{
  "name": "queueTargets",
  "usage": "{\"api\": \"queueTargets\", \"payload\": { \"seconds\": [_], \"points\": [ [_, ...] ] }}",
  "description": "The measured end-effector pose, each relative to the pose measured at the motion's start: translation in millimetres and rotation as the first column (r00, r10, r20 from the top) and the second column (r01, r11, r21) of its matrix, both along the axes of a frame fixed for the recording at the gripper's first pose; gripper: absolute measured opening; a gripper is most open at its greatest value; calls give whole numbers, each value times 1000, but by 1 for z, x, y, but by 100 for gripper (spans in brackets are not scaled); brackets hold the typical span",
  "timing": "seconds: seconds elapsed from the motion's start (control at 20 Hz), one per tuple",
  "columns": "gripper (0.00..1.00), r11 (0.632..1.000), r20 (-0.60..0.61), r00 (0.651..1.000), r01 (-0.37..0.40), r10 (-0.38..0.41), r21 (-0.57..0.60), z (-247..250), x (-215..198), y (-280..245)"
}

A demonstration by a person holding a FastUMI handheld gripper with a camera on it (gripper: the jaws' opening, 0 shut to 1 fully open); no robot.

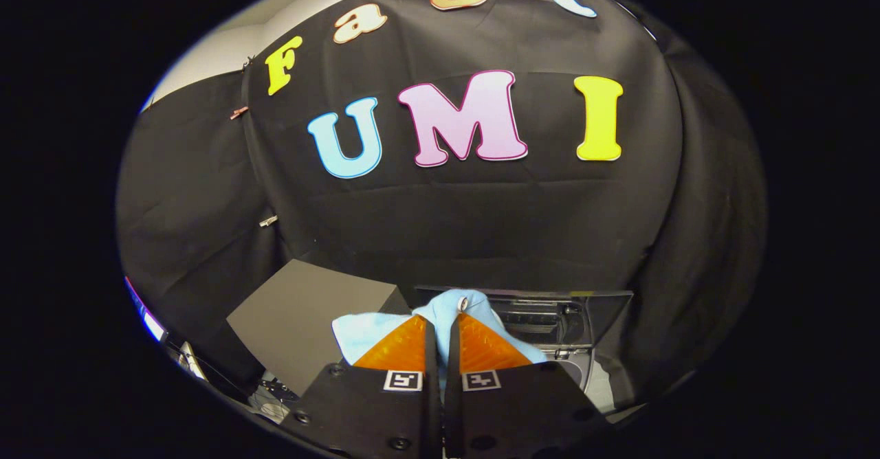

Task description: Put the clothes into the washing machine and then close the washing machine lid.

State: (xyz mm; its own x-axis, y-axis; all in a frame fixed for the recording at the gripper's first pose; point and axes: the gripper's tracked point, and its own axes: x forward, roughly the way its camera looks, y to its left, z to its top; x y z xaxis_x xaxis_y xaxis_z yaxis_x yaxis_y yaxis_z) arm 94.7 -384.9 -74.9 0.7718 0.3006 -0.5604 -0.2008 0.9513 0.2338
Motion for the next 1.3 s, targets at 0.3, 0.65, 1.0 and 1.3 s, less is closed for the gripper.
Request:
{"api": "queueTargets", "payload": {
  "seconds": [0.3, 0.65, 1.0, 1.3],
  "points": [
    [7, 999, -64, 997, 30, -32, -35, -37, 3, -23],
    [7, 998, -158, 987, 16, -26, -65, -89, 2, -28],
    [7, 995, -234, 972, -18, -7, -103, -137, -5, -24],
    [7, 989, -320, 947, -7, -42, -149, -195, -15, -35]
  ]
}}
